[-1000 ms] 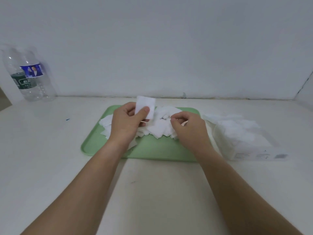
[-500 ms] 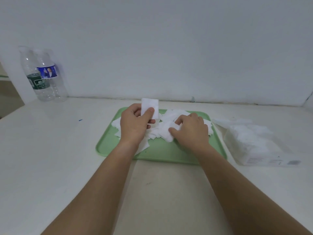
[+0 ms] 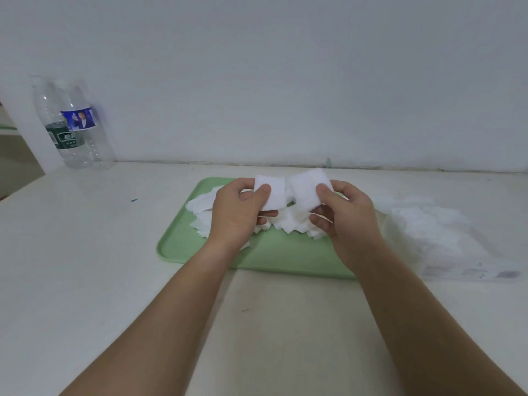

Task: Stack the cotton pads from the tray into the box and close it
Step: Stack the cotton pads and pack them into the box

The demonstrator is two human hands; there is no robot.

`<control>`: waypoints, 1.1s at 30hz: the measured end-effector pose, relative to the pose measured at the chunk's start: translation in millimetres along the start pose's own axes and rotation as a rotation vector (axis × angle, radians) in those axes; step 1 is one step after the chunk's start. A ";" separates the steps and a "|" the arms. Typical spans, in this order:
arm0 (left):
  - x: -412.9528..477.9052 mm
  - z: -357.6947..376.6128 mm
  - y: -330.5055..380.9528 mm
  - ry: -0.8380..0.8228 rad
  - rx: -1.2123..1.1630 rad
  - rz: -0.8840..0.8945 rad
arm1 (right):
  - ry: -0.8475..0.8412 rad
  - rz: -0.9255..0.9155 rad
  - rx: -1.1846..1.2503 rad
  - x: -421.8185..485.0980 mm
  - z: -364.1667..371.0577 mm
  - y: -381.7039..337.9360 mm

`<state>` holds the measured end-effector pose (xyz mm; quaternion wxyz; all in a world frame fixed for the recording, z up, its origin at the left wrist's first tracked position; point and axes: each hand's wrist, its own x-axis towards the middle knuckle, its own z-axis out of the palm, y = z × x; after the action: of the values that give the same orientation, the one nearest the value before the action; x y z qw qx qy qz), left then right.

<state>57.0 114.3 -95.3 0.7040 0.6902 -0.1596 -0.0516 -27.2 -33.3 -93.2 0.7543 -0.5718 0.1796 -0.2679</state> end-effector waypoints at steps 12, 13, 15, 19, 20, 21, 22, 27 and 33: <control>-6.8 5.5 4.5 -0.103 -0.028 -0.024 | -0.176 0.019 0.042 0.2 -2.7 2.0; -8.2 5.8 5.6 -0.126 -0.021 -0.021 | -0.182 0.010 0.008 -0.7 -2.2 1.7; -10.2 5.9 6.5 -0.166 -0.002 -0.015 | -0.187 -0.019 -0.077 -2.1 -1.6 2.3; -11.7 5.0 6.9 -0.231 0.041 -0.003 | -0.150 -0.074 -0.168 -1.6 -2.5 2.5; -12.0 5.1 6.7 -0.245 0.049 0.003 | -0.138 -0.087 -0.182 -1.4 -2.9 2.0; -12.3 5.1 6.4 -0.256 0.053 0.007 | -0.129 -0.096 -0.192 -1.3 -3.4 1.4; -13.0 5.4 6.4 -0.264 0.057 0.008 | -0.126 -0.104 -0.199 -1.3 -3.6 1.2; -12.3 6.9 7.2 -0.259 -0.008 -0.069 | -0.078 -0.174 -0.336 -0.3 -4.8 3.0; -8.8 3.1 7.4 -0.123 -0.035 0.040 | 0.078 -0.272 -0.441 -1.2 -2.0 10.6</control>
<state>46.7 114.3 -89.3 0.7056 0.6700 -0.2155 -0.0825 -27.2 -32.1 -103.9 0.5611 -0.7306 0.1842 -0.3429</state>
